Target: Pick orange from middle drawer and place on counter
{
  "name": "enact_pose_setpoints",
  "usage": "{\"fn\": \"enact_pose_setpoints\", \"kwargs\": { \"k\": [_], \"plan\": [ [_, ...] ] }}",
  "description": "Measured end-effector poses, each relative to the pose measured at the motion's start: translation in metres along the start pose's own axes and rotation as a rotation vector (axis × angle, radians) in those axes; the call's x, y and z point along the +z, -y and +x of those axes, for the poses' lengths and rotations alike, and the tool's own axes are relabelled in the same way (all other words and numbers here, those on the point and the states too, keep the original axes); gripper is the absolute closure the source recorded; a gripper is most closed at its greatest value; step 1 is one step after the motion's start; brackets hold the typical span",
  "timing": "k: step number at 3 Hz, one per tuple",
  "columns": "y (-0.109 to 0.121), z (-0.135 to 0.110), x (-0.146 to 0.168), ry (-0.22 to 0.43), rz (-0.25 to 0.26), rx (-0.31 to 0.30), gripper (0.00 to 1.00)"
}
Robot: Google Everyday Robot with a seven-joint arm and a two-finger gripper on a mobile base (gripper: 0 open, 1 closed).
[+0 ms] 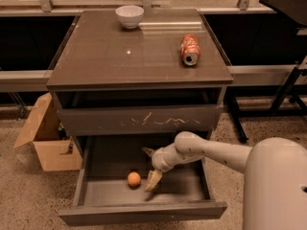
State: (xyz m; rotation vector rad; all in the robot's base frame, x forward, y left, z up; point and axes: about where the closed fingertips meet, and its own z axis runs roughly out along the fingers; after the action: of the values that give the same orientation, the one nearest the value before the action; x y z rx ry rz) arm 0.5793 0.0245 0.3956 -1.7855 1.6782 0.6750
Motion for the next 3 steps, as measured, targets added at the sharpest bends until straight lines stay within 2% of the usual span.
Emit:
{"fn": "enact_pose_setpoints", "kwargs": {
  "k": [2,3],
  "plan": [
    [0.007,0.003,0.022,0.048,-0.007,-0.021,0.0],
    [0.008,-0.004,0.034,0.079,-0.021,-0.04,0.14]
  ]
}}
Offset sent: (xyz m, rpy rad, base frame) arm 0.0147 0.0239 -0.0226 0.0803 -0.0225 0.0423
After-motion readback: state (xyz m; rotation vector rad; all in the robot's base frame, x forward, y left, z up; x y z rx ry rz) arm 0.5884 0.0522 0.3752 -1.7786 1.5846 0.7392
